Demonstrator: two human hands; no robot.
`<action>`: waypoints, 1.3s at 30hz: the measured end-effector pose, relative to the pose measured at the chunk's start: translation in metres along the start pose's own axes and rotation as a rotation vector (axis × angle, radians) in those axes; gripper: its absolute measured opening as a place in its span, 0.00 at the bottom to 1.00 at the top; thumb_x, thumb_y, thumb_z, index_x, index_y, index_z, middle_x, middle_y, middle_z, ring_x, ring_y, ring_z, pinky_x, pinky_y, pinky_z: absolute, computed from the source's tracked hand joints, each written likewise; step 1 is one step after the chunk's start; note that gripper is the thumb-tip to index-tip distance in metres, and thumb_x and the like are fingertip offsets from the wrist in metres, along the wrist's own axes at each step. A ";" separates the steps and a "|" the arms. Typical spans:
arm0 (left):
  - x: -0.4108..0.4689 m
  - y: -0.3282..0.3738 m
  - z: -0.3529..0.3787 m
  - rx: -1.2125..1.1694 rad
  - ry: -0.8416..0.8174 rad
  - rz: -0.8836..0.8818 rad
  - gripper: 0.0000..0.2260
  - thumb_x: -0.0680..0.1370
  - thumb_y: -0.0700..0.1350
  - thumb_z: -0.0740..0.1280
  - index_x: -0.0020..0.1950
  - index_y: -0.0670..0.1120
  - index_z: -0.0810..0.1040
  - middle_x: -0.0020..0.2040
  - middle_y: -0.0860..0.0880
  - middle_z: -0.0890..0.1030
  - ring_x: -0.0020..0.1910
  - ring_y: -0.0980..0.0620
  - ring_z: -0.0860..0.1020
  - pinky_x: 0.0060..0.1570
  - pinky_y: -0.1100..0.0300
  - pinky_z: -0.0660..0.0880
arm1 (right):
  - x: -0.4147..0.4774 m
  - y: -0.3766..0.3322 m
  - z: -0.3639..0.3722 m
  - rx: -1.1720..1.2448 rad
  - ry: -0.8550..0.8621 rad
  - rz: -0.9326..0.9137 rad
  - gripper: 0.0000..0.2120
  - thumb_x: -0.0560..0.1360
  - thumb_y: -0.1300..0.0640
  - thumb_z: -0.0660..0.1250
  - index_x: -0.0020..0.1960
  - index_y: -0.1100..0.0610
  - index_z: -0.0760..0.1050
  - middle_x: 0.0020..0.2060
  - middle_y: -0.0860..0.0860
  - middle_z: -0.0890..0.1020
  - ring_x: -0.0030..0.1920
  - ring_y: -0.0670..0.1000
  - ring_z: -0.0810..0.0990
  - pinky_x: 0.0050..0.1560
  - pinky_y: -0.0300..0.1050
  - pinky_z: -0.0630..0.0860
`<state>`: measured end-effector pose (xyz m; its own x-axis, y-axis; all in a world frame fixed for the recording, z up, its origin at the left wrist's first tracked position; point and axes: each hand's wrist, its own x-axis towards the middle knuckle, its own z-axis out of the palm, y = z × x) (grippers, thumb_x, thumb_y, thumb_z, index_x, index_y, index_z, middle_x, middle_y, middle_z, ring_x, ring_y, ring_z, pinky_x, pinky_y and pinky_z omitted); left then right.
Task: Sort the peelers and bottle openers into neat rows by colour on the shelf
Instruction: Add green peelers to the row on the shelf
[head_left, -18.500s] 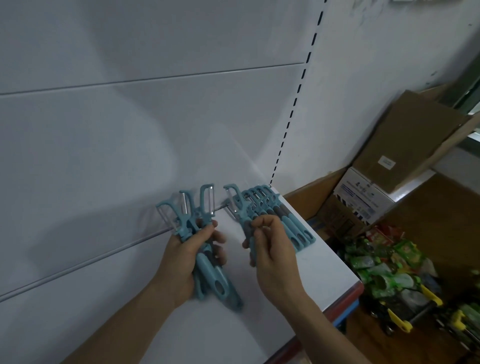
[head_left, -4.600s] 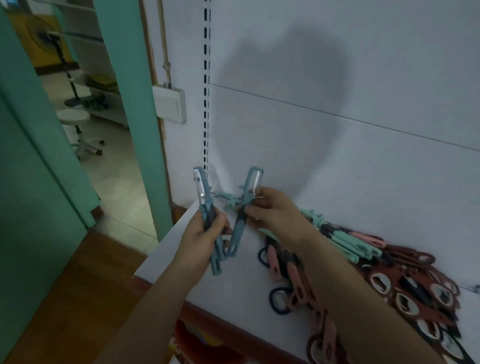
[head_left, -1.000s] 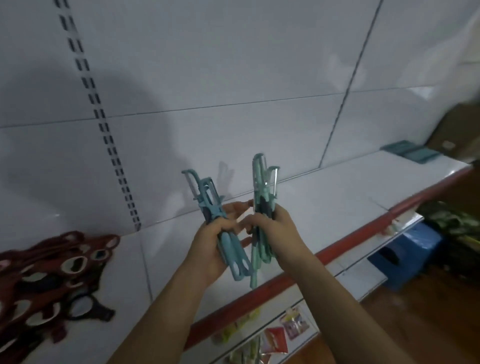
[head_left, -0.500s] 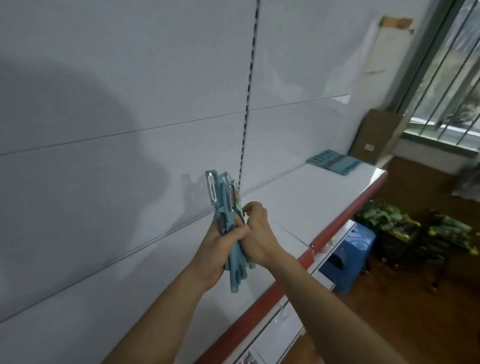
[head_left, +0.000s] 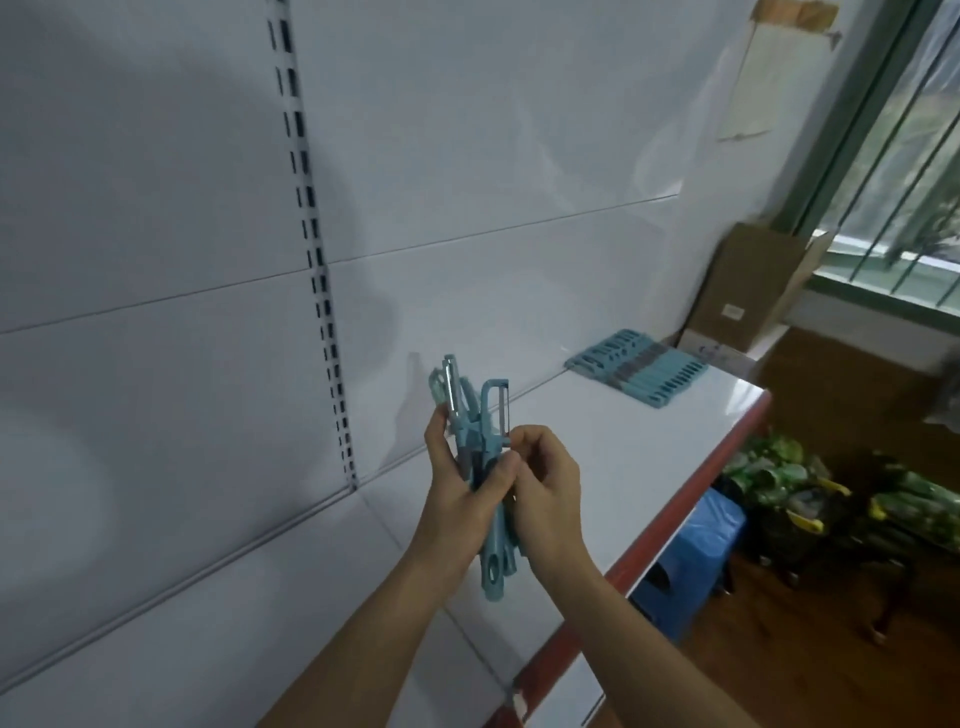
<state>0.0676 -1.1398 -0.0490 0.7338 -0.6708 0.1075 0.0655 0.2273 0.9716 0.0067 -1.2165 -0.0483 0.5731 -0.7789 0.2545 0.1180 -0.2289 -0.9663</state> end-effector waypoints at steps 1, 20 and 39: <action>0.012 -0.005 0.011 0.010 0.004 -0.004 0.33 0.79 0.49 0.71 0.74 0.72 0.56 0.63 0.54 0.81 0.60 0.49 0.83 0.59 0.40 0.80 | 0.013 0.006 -0.012 0.082 -0.020 0.013 0.06 0.73 0.64 0.62 0.46 0.59 0.76 0.41 0.57 0.80 0.43 0.58 0.79 0.43 0.56 0.80; 0.174 -0.087 0.169 -0.265 0.467 -0.372 0.22 0.74 0.46 0.75 0.66 0.42 0.78 0.55 0.39 0.86 0.52 0.39 0.85 0.53 0.43 0.82 | 0.194 0.097 -0.143 0.296 -0.254 0.311 0.06 0.82 0.61 0.67 0.55 0.58 0.81 0.48 0.53 0.86 0.51 0.53 0.86 0.51 0.47 0.83; 0.231 -0.094 0.118 0.092 -0.062 -0.286 0.12 0.76 0.33 0.71 0.57 0.33 0.74 0.44 0.43 0.83 0.37 0.44 0.82 0.35 0.51 0.80 | 0.255 0.132 -0.185 -0.437 -0.156 0.092 0.15 0.77 0.61 0.72 0.59 0.47 0.74 0.51 0.47 0.80 0.44 0.46 0.81 0.42 0.37 0.81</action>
<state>0.1511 -1.3995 -0.0906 0.6518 -0.7407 -0.1632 0.2001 -0.0396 0.9790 0.0187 -1.5533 -0.1039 0.6841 -0.7182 0.1271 -0.2727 -0.4134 -0.8687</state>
